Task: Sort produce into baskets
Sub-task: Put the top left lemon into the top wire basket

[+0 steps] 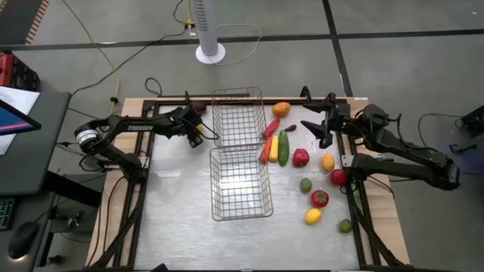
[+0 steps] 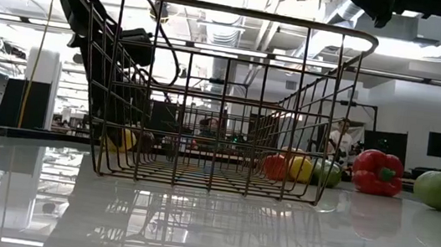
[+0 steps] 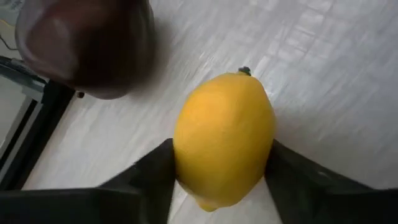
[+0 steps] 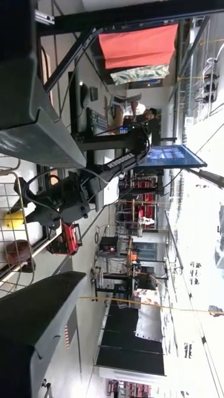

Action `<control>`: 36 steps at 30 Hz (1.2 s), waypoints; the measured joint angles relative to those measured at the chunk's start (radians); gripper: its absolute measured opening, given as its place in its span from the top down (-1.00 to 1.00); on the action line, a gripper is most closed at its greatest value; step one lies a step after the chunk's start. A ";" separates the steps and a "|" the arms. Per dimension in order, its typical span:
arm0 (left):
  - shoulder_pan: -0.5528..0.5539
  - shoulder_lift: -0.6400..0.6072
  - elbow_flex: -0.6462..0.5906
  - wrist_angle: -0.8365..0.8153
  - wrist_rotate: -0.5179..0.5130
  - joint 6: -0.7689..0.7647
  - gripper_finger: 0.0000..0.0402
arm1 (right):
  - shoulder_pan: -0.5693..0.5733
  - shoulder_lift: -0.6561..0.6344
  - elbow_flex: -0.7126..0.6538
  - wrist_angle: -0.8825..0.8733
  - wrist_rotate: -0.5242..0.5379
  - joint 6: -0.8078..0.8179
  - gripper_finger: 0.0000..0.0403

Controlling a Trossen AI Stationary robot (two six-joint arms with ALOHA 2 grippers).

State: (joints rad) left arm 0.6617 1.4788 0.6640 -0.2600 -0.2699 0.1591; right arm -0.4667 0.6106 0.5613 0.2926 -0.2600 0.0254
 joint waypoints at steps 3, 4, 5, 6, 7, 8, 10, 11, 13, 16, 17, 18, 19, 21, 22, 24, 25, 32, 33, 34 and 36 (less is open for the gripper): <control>0.000 0.000 0.002 -0.005 0.000 -0.009 0.23 | 0.000 0.000 0.000 -0.005 0.000 0.000 -0.54; 0.000 0.000 0.009 -0.019 0.000 -0.012 0.23 | 0.000 0.000 0.000 -0.005 0.000 0.000 -0.54; 0.000 0.000 0.019 -0.040 -0.001 -0.014 0.23 | 0.000 0.000 0.000 -0.006 0.000 0.000 -0.54; 0.000 -0.001 0.033 -0.069 -0.001 -0.015 0.23 | 0.000 0.000 0.000 -0.006 0.000 0.000 -0.54; 0.000 -0.005 0.050 -0.102 -0.001 -0.016 0.23 | 0.000 0.000 0.000 -0.006 0.000 0.000 -0.54; 0.000 -0.013 0.071 -0.139 -0.005 -0.016 0.23 | 0.000 0.000 0.000 -0.006 0.000 0.000 -0.54; -0.005 -0.037 0.118 -0.215 -0.016 -0.024 0.23 | 0.000 0.000 0.000 -0.006 0.000 0.000 -0.54; -0.009 -0.054 0.142 -0.249 -0.031 -0.027 0.23 | 0.000 0.000 0.000 -0.006 0.000 0.000 -0.54; -0.020 -0.092 0.187 -0.300 -0.063 -0.040 0.18 | 0.000 0.000 0.000 -0.005 0.000 0.000 -0.54; -0.044 -0.162 0.248 -0.307 -0.113 -0.079 0.11 | 0.000 0.000 0.000 0.001 0.000 0.000 -0.54; -0.053 -0.185 0.267 -0.304 -0.119 -0.097 0.10 | 0.000 0.000 0.000 0.001 0.000 0.000 -0.54; -0.063 -0.209 0.283 -0.292 -0.121 -0.117 0.09 | 0.000 0.000 0.000 0.001 0.000 -0.002 -0.54; -0.073 -0.231 0.295 -0.268 -0.118 -0.135 0.09 | 0.000 0.000 0.000 0.001 0.000 -0.005 -0.54; -0.098 -0.274 0.303 -0.194 -0.062 -0.156 0.08 | 0.000 0.000 0.000 0.001 0.000 -0.006 -0.54; -0.108 -0.291 0.303 -0.143 -0.011 -0.162 0.08 | 0.000 0.000 0.000 0.001 0.000 -0.007 -0.54; -0.130 -0.304 0.302 -0.040 0.096 -0.192 0.07 | 0.000 0.000 0.000 0.002 0.000 -0.008 -0.54; -0.142 -0.302 0.302 0.007 0.139 -0.211 0.07 | 0.000 0.000 0.000 0.003 0.000 -0.008 -0.54; -0.240 -0.157 0.318 0.148 0.182 -0.257 0.05 | 0.000 0.000 0.000 0.007 0.000 -0.008 -0.54; -0.247 -0.131 0.338 0.122 0.177 -0.248 0.03 | 0.000 0.000 0.000 0.004 0.000 -0.008 -0.54; -0.252 -0.108 0.359 0.094 0.168 -0.238 0.00 | 0.000 0.000 0.000 0.004 0.000 -0.008 -0.54; -0.251 -0.072 0.408 0.022 0.133 -0.225 -0.10 | 0.000 0.000 0.000 0.001 0.000 -0.008 -0.54</control>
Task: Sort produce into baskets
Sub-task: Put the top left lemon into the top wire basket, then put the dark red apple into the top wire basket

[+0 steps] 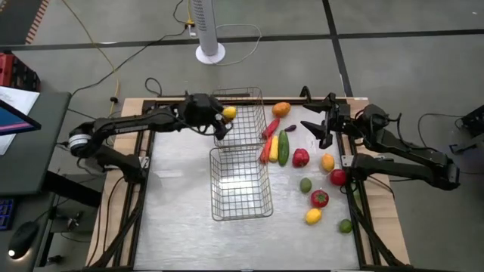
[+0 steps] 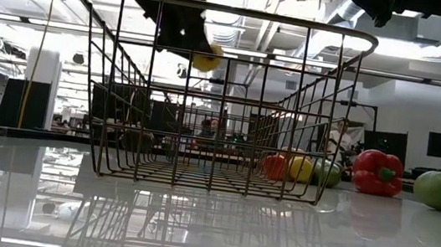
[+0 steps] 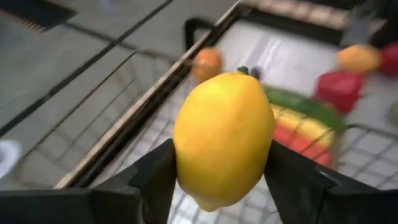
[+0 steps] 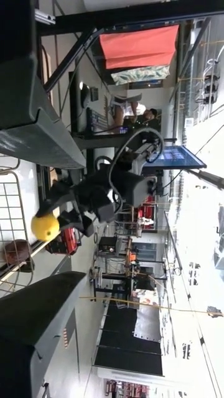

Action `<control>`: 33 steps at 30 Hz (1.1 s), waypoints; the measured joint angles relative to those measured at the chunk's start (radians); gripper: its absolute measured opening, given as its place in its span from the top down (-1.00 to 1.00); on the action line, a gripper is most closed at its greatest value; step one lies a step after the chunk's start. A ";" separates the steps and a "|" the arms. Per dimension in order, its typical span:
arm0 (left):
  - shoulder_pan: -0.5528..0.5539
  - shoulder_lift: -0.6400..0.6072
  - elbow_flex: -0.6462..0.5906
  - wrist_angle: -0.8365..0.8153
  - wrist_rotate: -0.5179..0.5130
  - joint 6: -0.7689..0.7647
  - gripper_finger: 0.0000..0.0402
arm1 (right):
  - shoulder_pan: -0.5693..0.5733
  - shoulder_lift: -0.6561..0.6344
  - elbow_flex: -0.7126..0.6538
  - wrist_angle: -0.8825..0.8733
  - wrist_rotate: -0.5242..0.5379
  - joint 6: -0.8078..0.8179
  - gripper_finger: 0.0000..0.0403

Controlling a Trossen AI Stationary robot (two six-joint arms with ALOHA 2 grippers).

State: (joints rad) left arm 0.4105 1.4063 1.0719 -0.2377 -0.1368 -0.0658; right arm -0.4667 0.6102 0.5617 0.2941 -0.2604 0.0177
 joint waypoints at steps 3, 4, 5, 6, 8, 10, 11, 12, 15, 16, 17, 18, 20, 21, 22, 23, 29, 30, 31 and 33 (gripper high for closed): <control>0.007 0.045 0.075 -0.126 -0.043 0.029 -0.28 | 0.000 0.000 0.000 -0.002 0.000 0.000 -0.54; 0.009 0.053 0.096 -0.160 -0.050 0.036 -0.34 | 0.000 0.000 0.000 -0.002 0.000 -0.001 -0.54; 0.013 0.056 0.112 -0.182 -0.052 0.041 -0.39 | 0.000 0.000 0.000 -0.002 0.000 -0.001 -0.54; 0.015 0.055 0.124 -0.196 -0.051 0.044 -0.44 | 0.000 0.000 0.000 -0.002 0.000 -0.004 -0.54; 0.024 0.052 0.131 -0.197 -0.053 0.053 -0.50 | 0.000 0.000 0.000 -0.002 0.000 -0.008 -0.54; 0.043 0.046 0.130 -0.219 -0.070 0.068 -0.52 | 0.000 0.000 0.000 -0.002 0.000 -0.008 -0.54; 0.054 0.045 0.130 -0.229 -0.089 0.072 -0.52 | 0.000 0.000 0.000 -0.002 0.000 -0.008 -0.54; 0.073 0.044 0.130 -0.242 -0.105 0.075 -0.52 | 0.000 0.000 0.000 -0.003 0.000 -0.008 -0.54; 0.154 0.043 0.109 -0.277 -0.130 0.080 -0.52 | 0.000 0.000 0.000 -0.007 0.000 -0.008 -0.54; 0.184 0.043 0.097 -0.284 -0.123 0.080 -0.51 | 0.000 0.000 0.000 -0.009 0.000 -0.008 -0.54; 0.214 0.043 0.084 -0.283 -0.106 0.082 -0.51 | 0.000 0.000 0.000 -0.010 0.000 -0.009 -0.54; 0.242 0.043 0.072 -0.281 -0.089 0.086 -0.51 | 0.000 0.000 0.000 -0.010 0.000 -0.011 -0.54; 0.296 0.043 0.048 -0.276 -0.056 0.113 -0.51 | 0.000 0.000 0.000 -0.010 0.000 -0.017 -0.54; 0.320 0.043 0.035 -0.275 -0.047 0.132 -0.51 | 0.000 0.000 0.000 -0.010 0.000 -0.021 -0.54; 0.343 0.043 0.023 -0.273 -0.042 0.148 -0.51 | 0.000 0.000 0.000 -0.010 0.000 -0.023 -0.54; 0.363 0.044 0.011 -0.262 -0.035 0.161 -0.51 | 0.000 0.000 0.000 -0.010 0.000 -0.024 -0.54; 0.458 0.048 -0.057 -0.165 0.052 0.184 -0.51 | 0.000 0.000 0.000 -0.009 0.000 -0.030 -0.54; 0.467 0.050 -0.068 -0.146 0.063 0.188 -0.51 | 0.000 0.000 0.000 -0.008 0.000 -0.030 -0.54; 0.475 0.051 -0.080 -0.128 0.076 0.194 -0.51 | 0.000 0.000 0.000 -0.007 0.000 -0.030 -0.54; 0.483 0.051 -0.104 -0.087 0.095 0.206 -0.51 | 0.000 0.000 0.000 -0.007 0.000 -0.030 -0.54</control>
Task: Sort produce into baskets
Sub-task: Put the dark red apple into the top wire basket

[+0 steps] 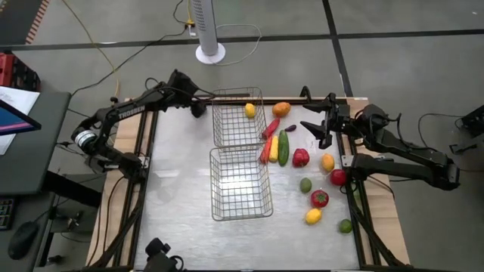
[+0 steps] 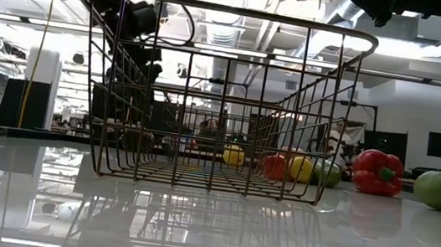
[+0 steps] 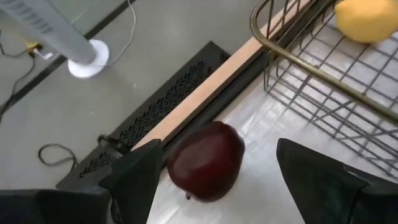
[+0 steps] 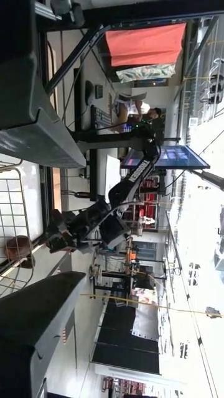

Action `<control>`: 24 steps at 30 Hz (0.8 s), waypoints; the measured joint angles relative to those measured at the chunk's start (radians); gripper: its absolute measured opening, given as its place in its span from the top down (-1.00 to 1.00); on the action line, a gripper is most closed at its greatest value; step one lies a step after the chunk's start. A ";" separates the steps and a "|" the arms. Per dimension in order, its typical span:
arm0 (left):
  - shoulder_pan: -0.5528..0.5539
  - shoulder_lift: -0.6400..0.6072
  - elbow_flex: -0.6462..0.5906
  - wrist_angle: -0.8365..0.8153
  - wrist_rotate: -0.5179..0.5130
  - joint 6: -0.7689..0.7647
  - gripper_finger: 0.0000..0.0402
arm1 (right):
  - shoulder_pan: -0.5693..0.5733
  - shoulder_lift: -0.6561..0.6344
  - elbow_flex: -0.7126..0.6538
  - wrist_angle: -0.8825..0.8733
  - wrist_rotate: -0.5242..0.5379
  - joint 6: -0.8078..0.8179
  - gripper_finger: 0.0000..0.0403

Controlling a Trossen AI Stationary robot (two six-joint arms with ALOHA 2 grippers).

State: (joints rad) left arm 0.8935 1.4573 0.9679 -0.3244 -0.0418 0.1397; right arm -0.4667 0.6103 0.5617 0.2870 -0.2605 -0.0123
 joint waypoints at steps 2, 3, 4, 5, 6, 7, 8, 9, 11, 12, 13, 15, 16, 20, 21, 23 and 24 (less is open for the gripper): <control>0.004 0.000 -0.018 0.048 0.011 0.013 -0.51 | 0.000 0.000 0.000 0.003 0.000 0.000 -0.54; 0.005 0.000 -0.027 0.070 0.013 0.017 -0.51 | 0.000 0.000 0.000 0.006 0.000 0.001 -0.54; 0.006 0.000 -0.040 0.098 0.013 0.022 -0.51 | 0.000 0.000 0.000 0.008 0.000 0.001 -0.54; 0.008 0.000 -0.053 0.123 0.015 0.023 -0.51 | 0.000 0.000 0.000 0.008 0.000 0.001 -0.54; 0.009 0.000 -0.068 0.151 0.019 0.023 -0.51 | 0.000 0.000 0.000 0.008 0.000 0.001 -0.54; 0.012 0.000 -0.081 0.176 0.025 0.026 -0.51 | 0.000 0.000 0.000 0.008 0.000 0.003 -0.54; 0.016 0.000 -0.093 0.193 0.036 0.033 -0.51 | 0.000 0.000 0.000 0.008 0.000 0.004 -0.54; 0.020 0.003 -0.103 0.202 0.039 0.041 -0.51 | 0.000 0.000 0.000 0.008 0.000 0.004 -0.54; 0.027 0.018 -0.124 0.228 0.038 0.051 -0.51 | 0.000 0.000 0.000 0.008 0.000 0.004 -0.54; 0.034 0.026 -0.136 0.236 0.038 0.050 -0.51 | 0.000 0.000 0.000 0.009 0.000 0.004 -0.54; 0.041 0.036 -0.147 0.250 0.038 0.048 -0.51 | 0.000 0.000 0.000 0.010 0.000 0.004 -0.54; 0.044 0.070 -0.156 0.302 0.037 0.036 -0.51 | 0.000 0.000 0.000 0.015 0.000 0.003 -0.54; 0.044 0.091 -0.158 0.311 0.037 0.031 -0.51 | 0.000 0.000 0.000 0.017 0.000 0.004 -0.54; 0.035 0.190 -0.156 0.362 0.034 0.033 -0.51 | 0.000 0.000 0.000 0.015 0.000 0.004 -0.54; 0.035 0.209 -0.149 0.365 0.034 0.034 -0.51 | 0.000 0.000 0.000 0.014 0.000 0.004 -0.54; 0.031 0.242 -0.140 0.360 0.040 0.035 -0.51 | 0.000 0.000 0.000 0.013 0.000 0.004 -0.54; 0.028 0.250 -0.141 0.355 0.040 0.036 -0.51 | 0.000 0.000 0.000 0.012 0.000 0.004 -0.54</control>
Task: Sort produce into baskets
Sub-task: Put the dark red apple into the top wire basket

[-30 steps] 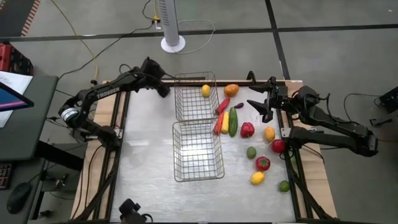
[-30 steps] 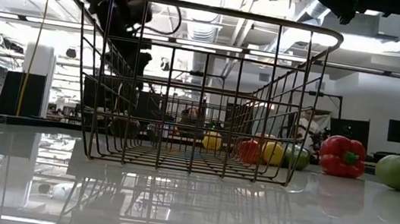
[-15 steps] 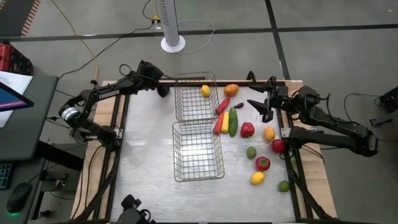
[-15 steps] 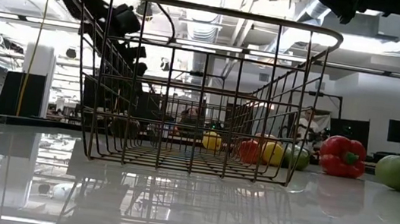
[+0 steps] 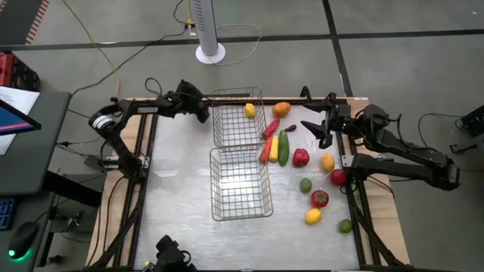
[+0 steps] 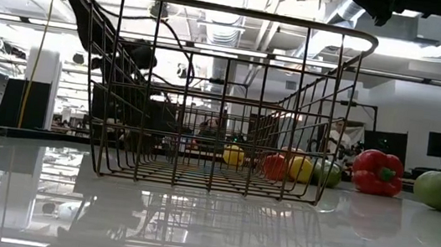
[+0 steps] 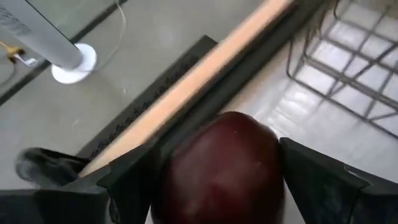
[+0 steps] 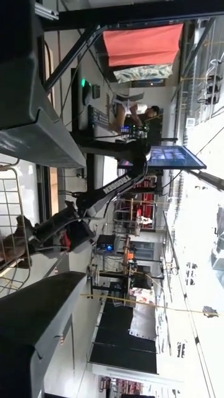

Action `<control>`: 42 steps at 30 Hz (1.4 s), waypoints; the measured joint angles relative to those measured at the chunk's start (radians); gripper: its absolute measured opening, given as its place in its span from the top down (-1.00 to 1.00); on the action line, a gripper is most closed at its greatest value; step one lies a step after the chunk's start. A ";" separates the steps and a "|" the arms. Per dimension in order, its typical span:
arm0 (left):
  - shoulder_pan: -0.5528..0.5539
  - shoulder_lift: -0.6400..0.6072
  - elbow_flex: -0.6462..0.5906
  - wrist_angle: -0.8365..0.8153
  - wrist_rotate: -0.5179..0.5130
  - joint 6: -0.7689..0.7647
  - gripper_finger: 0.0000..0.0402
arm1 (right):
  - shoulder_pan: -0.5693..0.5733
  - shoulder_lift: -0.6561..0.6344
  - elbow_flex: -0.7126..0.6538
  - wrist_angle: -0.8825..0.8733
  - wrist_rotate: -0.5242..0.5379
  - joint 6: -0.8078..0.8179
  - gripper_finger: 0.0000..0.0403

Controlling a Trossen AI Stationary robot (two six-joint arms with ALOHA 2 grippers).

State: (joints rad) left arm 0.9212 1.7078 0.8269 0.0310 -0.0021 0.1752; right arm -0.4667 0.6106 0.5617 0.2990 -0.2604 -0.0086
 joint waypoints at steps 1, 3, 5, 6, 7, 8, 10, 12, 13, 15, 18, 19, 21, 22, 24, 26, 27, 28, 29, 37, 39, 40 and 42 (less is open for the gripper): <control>-0.004 0.005 0.000 -0.003 -0.006 0.001 -0.51 | 0.000 0.000 0.000 -0.001 0.000 -0.001 -0.54; -0.007 0.006 0.000 -0.010 -0.011 0.000 -0.51 | 0.000 0.000 0.000 0.000 0.000 -0.002 -0.54; -0.008 -0.003 -0.002 -0.024 -0.011 -0.001 -0.51 | 0.000 0.000 0.000 0.000 0.000 -0.003 -0.54; -0.009 -0.008 -0.002 -0.030 -0.012 0.000 -0.51 | 0.000 0.000 0.000 0.000 0.000 -0.003 -0.54; -0.010 -0.015 -0.004 -0.037 -0.013 0.000 -0.50 | 0.000 0.000 0.000 0.000 0.000 -0.003 -0.54; -0.010 -0.022 -0.004 -0.048 -0.014 0.000 -0.49 | 0.000 0.000 0.000 0.000 0.000 -0.003 -0.54; -0.010 -0.038 -0.005 -0.075 -0.017 0.004 -0.44 | 0.000 0.000 0.000 0.000 0.000 -0.003 -0.54; -0.011 -0.060 -0.008 -0.112 -0.036 0.017 -0.36 | 0.000 0.000 0.000 0.000 0.000 -0.003 -0.54; -0.011 -0.072 -0.009 -0.137 -0.048 0.024 -0.33 | 0.000 0.000 0.000 0.000 0.000 -0.003 -0.54; -0.011 -0.103 -0.010 -0.171 -0.074 0.034 -0.27 | 0.000 0.000 0.000 0.000 0.000 -0.003 -0.54; -0.010 -0.164 -0.010 -0.204 -0.088 0.027 -0.25 | 0.000 0.000 0.000 0.001 0.000 -0.003 -0.54; -0.012 -0.186 -0.010 -0.216 -0.087 0.021 -0.25 | 0.000 0.000 0.000 0.001 0.000 -0.003 -0.54; -0.024 -0.245 -0.010 -0.224 -0.081 0.007 -0.25 | 0.000 0.000 0.000 0.002 0.000 -0.003 -0.54; -0.031 -0.279 -0.010 -0.223 -0.081 0.003 -0.25 | 0.000 0.000 0.000 0.002 0.000 -0.003 -0.54; -0.050 -0.351 -0.008 -0.211 -0.082 -0.012 -0.25 | 0.000 0.000 0.000 0.002 0.001 -0.003 -0.54; -0.072 -0.420 -0.008 -0.187 -0.086 -0.049 -0.25 | 0.000 0.000 0.000 0.002 0.007 -0.003 -0.54; -0.086 -0.453 -0.008 -0.163 -0.087 -0.068 -0.25 | 0.000 0.000 0.000 0.002 0.012 -0.003 -0.54; -0.102 -0.481 -0.008 -0.134 -0.084 -0.090 -0.25 | 0.000 0.000 0.000 0.002 0.016 -0.003 -0.54; -0.120 -0.506 -0.007 -0.109 -0.077 -0.112 -0.26 | 0.000 0.000 0.000 0.003 0.019 -0.003 -0.54; -0.321 -0.562 -0.006 0.052 -0.028 -0.232 -0.26 | 0.000 0.000 0.000 0.006 0.023 0.000 -0.54; -0.375 -0.537 -0.006 0.074 -0.038 -0.245 -0.26 | 0.000 0.000 0.000 0.013 0.023 0.000 -0.54; -0.399 -0.521 -0.006 0.085 -0.046 -0.248 -0.27 | 0.000 0.000 0.000 0.016 0.023 0.000 -0.54; -0.444 -0.484 -0.006 0.106 -0.069 -0.251 -0.30 | 0.000 0.000 0.000 0.022 0.023 0.000 -0.54</control>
State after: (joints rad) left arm 0.4769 1.2233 0.8207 0.1372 -0.0710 -0.0761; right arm -0.4671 0.6106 0.5617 0.3210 -0.2371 -0.0082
